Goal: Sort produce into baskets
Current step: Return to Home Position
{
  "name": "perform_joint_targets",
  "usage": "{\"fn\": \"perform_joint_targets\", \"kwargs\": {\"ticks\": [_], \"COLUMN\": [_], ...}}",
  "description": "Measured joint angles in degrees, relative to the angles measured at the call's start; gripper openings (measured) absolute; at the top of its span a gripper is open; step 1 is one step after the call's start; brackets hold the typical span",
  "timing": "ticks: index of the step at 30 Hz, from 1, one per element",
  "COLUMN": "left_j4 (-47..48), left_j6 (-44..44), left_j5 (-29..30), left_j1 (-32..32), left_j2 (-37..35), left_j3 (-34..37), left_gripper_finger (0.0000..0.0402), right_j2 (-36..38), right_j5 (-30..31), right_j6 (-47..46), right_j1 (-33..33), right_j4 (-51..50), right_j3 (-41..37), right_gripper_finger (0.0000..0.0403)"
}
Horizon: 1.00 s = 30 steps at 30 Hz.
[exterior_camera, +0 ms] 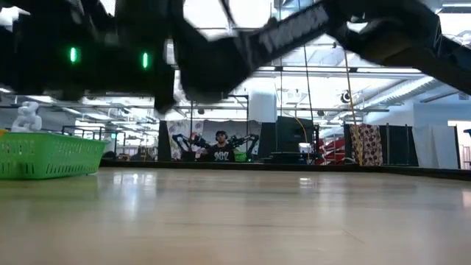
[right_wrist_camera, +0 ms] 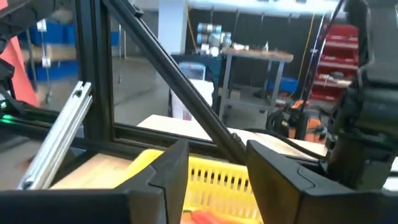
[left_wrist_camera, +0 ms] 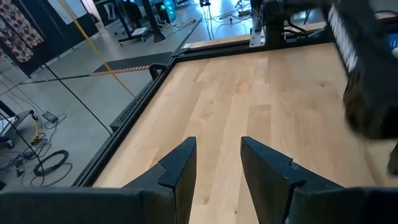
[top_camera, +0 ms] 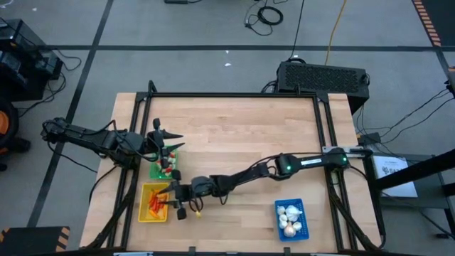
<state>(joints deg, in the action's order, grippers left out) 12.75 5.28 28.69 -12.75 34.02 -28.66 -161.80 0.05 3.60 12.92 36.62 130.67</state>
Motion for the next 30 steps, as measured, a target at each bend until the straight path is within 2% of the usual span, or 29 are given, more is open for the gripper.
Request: {"fn": "perform_joint_targets", "kwargs": {"ticks": [2,5,10,15,18,24,30], "left_j4": [0.41,0.81,0.83,0.05,-0.84,-1.82,-0.95], "left_j6": [-0.02,-0.04,-0.27,-0.53,-1.4,-1.88,-2.76], "left_j5": [0.01,0.0,0.01,0.0,-0.19,-2.27,-3.5], "left_j1": [0.0,0.0,0.0,0.0,0.0,-0.68,-4.15], "left_j2": [0.0,0.0,0.0,0.0,-0.02,-0.76,-6.25], "left_j3": [0.01,-0.01,-0.01,-0.01,-0.01,-0.15,-1.47], "left_gripper_finger": [0.0135,0.0135,0.0135,0.0135,0.0135,0.0135,0.0135], "right_j2": [3.26,9.31,19.05,28.01,31.53,38.06,42.38], "right_j5": [0.0,-0.11,-0.22,-0.01,-0.08,0.5,8.08], "right_j6": [1.49,2.61,-5.26,-10.68,-11.18,-11.74,-12.2], "right_j1": [0.39,0.86,0.69,0.98,1.43,2.19,3.91], "right_j4": [-7.33,-25.48,-59.24,-83.02,-92.98,-104.95,-116.37], "right_j3": [-0.02,0.0,0.0,0.0,0.0,-0.02,-0.04], "right_gripper_finger": [0.0153,0.0155,0.015,0.0137,0.0129,0.0099,0.0049]}}
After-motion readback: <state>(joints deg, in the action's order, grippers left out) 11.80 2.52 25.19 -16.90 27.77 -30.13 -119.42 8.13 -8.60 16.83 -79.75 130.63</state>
